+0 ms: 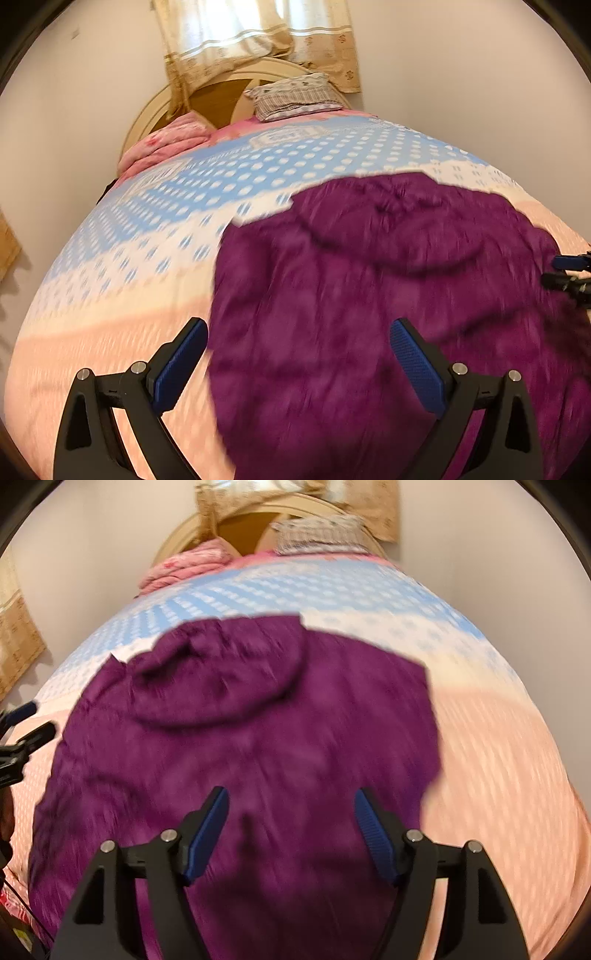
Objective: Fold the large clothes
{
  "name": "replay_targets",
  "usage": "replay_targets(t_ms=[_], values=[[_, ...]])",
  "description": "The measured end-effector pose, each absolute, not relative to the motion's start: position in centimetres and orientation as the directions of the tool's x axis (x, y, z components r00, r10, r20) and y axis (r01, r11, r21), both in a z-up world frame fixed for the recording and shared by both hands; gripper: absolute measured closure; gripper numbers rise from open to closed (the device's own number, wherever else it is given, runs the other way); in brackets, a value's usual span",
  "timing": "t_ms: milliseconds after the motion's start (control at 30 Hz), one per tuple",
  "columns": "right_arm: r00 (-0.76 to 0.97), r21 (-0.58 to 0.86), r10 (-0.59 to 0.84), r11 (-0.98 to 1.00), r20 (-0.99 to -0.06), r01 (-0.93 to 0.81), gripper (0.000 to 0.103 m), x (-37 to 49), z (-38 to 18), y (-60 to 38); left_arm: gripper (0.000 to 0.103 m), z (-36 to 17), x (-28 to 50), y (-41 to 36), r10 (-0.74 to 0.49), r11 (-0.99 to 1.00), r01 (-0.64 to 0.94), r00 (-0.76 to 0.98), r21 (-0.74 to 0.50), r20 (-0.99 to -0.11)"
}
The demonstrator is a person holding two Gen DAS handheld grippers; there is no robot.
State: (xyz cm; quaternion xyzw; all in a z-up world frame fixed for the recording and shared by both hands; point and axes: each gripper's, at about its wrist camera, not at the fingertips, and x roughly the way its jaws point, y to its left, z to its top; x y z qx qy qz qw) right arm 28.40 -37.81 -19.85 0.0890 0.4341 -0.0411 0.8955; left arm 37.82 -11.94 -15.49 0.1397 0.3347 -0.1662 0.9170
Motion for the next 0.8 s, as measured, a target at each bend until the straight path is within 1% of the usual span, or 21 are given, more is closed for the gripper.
replay_targets(t_ms=[100, 200, 300, 400, 633, 800], values=[[0.618, 0.143, -0.008, 0.971, -0.786, 0.194, 0.025, 24.8, -20.7, -38.5, 0.004, -17.2, 34.8, -9.4, -0.189, 0.919, 0.371, 0.712, 0.134, -0.676], [0.615, 0.142, -0.030, 0.963, -0.788, 0.230, 0.023, 21.5, -21.3, -38.7, 0.004, -19.0, 32.4, -7.4, -0.176, 0.929, 0.353, 0.681, 0.108, -0.711], [0.609, 0.144, -0.041, 0.957, -0.792, 0.252, 0.023, 19.0, -21.7, -38.6, 0.004, -20.3, 30.2, -5.9, -0.181, 0.936, 0.342, 0.661, 0.078, -0.728], [0.614, 0.146, -0.046, 0.954, -0.788, 0.260, 0.023, 16.9, -21.8, -38.2, 0.004, -21.3, 28.0, -4.8, -0.170, 0.938, 0.336, 0.656, 0.083, -0.735], [0.625, 0.141, -0.064, 0.952, -0.778, 0.273, 0.021, 13.7, -22.7, -36.8, 0.004, -22.4, 25.3, -3.4, -0.178, 0.948, 0.316, 0.644, 0.046, -0.744], [0.627, 0.135, -0.072, 0.951, -0.776, 0.277, 0.020, 12.2, -23.1, -35.7, 0.004, -22.6, 23.3, -3.2, -0.183, 0.943, 0.327, 0.645, 0.052, -0.742]])
